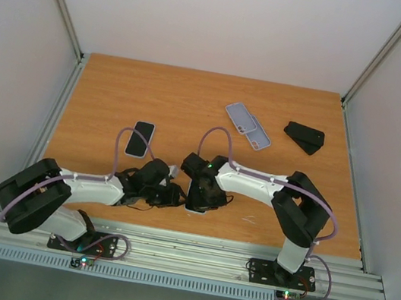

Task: Put the phone into the phone case
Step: Press the phone with the phone case at the bottom right corner of the phone case.

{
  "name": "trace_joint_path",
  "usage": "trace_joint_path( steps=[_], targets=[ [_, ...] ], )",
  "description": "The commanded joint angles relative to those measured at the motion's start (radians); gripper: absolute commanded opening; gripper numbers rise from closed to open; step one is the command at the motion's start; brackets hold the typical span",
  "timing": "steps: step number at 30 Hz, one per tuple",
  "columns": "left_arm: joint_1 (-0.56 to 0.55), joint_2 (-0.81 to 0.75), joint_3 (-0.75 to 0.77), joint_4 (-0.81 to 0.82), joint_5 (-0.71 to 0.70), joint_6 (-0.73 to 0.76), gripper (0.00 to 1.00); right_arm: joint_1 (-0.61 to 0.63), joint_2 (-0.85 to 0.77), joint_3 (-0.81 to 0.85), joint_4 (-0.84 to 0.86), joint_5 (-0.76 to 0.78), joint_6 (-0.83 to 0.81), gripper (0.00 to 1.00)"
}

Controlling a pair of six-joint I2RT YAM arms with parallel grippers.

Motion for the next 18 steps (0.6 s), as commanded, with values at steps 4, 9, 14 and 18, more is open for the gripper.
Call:
trace_joint_path(
  steps=[4,9,14,18],
  targets=[
    [-0.001,-0.034,0.029,-0.072,-0.050,0.041,0.44,0.003,-0.015,-0.070,0.179,-0.012,-0.106,0.10],
    [0.011,-0.027,0.115,-0.189,-0.087,0.122,0.47,-0.076,-0.141,-0.019,0.122,-0.018,-0.210,0.17],
    [0.050,0.016,0.217,-0.267,-0.089,0.197,0.51,-0.207,-0.181,0.011,0.101,-0.089,-0.307,0.21],
    [0.075,0.088,0.310,-0.337,-0.087,0.256,0.54,-0.285,-0.159,0.045,0.094,-0.117,-0.355,0.22]
  ],
)
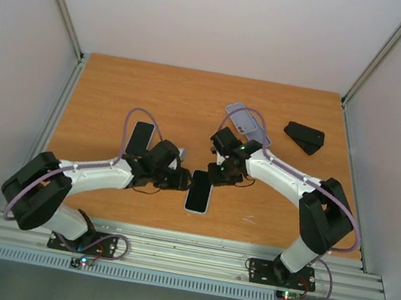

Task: Put the phone into the phone case
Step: Press the phone with the phone case at the bottom right corner of the phone case, then press the phone with the phone case at the top right corner of the phone case.

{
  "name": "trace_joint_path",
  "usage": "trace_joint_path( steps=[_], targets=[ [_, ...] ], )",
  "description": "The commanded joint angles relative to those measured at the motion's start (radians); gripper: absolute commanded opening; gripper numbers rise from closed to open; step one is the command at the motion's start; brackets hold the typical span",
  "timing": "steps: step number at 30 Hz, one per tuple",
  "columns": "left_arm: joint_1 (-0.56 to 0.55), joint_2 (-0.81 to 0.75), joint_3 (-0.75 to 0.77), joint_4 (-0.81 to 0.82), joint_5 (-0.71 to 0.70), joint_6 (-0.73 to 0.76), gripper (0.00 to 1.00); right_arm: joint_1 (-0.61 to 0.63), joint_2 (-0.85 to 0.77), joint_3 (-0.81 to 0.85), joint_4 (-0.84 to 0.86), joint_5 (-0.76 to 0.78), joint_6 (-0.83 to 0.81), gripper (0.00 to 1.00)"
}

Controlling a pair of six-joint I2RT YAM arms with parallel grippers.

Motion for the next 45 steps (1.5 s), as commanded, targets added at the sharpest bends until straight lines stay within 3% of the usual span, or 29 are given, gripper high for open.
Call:
trace_joint_path(
  steps=[1,19,29,45],
  targets=[
    [0.024,0.078,0.107,-0.103,-0.018,0.104,0.55,-0.079,0.018,0.051,-0.003,-0.062,-0.108,0.22],
    [0.035,0.310,0.342,-0.267,-0.022,0.245,0.52,-0.165,0.244,0.178,0.015,-0.186,-0.170,0.12],
    [0.023,0.361,0.359,-0.270,-0.007,0.245,0.45,-0.166,0.291,0.169,-0.013,-0.169,-0.169,0.04],
    [-0.003,0.365,0.334,-0.277,-0.053,0.237,0.43,-0.077,0.490,0.203,-0.085,-0.087,-0.166,0.01]
  ],
)
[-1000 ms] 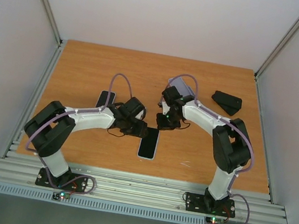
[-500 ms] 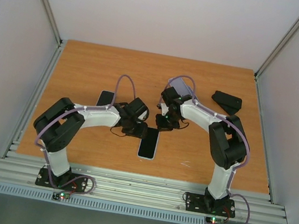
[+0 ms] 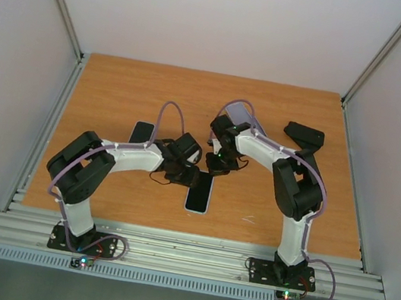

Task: Put the phone into the phone case
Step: Press the phone with the phone case at the top right corner of the phone case, then press the phone with the phone case at the bottom right corner of the phone case.

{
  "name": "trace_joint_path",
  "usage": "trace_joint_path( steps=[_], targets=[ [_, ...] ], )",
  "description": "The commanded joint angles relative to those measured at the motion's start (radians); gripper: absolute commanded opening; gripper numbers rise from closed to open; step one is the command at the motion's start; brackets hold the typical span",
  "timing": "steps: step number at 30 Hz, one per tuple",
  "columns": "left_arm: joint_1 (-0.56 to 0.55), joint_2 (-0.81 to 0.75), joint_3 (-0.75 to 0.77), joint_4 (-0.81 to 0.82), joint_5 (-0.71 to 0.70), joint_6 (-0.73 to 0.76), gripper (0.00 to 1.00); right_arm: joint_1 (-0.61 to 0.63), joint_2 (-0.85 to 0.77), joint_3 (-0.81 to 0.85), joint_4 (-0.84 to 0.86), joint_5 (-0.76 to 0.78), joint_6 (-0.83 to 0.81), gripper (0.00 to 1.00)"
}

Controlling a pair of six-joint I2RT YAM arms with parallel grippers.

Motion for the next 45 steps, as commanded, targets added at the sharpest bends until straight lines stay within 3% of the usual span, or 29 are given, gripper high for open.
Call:
trace_joint_path(
  steps=[1,13,19,27,31,39,45],
  targets=[
    [-0.011,0.002,-0.009,-0.018,-0.028,0.010,0.44,0.080,0.178,-0.026,-0.031,0.078,0.000,0.01],
    [-0.015,-0.121,-0.138,0.022,-0.058,-0.042,0.47,0.180,0.304,0.056,-0.097,0.301,0.014,0.01],
    [-0.017,-0.211,-0.223,0.088,-0.024,-0.097,0.49,0.181,0.131,0.027,-0.073,0.274,0.030,0.01],
    [-0.038,-0.260,-0.258,0.132,0.005,-0.133,0.54,0.181,-0.191,-0.062,-0.042,0.199,0.110,0.16],
    [-0.052,-0.252,-0.262,0.155,0.021,-0.147,0.54,0.181,-0.285,-0.166,0.009,0.119,0.175,0.16],
    [-0.072,-0.219,-0.267,0.181,0.034,-0.159,0.53,0.181,-0.400,-0.391,0.170,-0.033,0.318,0.16],
    [-0.077,-0.209,-0.284,0.191,0.039,-0.169,0.52,0.182,-0.393,-0.485,0.258,-0.079,0.374,0.17]
  ],
)
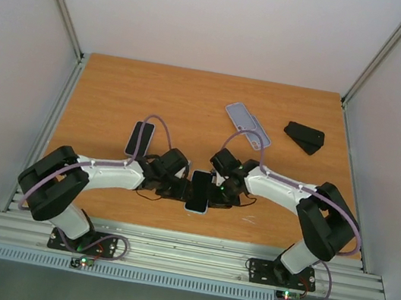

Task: Put the phone into the phone case
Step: Press the phone with the phone case at the bottom right corner of the phone case.

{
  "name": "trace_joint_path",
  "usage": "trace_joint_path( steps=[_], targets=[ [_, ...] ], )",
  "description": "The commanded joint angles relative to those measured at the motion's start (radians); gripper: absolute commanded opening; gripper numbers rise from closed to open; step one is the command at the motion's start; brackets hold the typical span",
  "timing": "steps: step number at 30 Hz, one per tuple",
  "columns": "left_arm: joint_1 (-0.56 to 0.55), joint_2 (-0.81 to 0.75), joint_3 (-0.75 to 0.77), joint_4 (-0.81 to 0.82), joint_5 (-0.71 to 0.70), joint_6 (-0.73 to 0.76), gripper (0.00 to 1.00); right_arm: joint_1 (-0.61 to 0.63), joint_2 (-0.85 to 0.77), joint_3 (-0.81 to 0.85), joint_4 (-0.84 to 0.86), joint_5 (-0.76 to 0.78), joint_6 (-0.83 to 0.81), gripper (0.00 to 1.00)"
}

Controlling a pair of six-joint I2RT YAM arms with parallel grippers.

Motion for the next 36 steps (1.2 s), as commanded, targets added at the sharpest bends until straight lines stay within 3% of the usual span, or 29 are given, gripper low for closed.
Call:
trace_joint_path(
  steps=[1,7,16,30,33,36],
  targets=[
    [-0.010,0.022,-0.021,0.047,0.012,-0.017,0.52,0.008,-0.006,-0.041,0.108,-0.061,0.075,0.17],
    [-0.020,0.037,-0.032,0.063,0.016,-0.030,0.51,0.008,-0.002,-0.076,0.158,-0.097,0.096,0.17],
    [-0.022,0.041,-0.057,0.085,0.025,-0.046,0.49,0.018,0.051,-0.074,0.094,-0.041,0.080,0.15],
    [-0.024,0.002,-0.107,0.091,-0.001,-0.075,0.51,0.128,0.367,0.048,-0.021,0.188,0.069,0.12],
    [-0.024,0.001,-0.102,0.077,-0.004,-0.071,0.52,0.130,0.344,0.046,0.017,0.160,0.045,0.12],
    [-0.024,-0.013,-0.092,0.052,-0.025,-0.059,0.52,0.110,0.204,0.036,0.041,0.139,0.008,0.14]
  ],
)
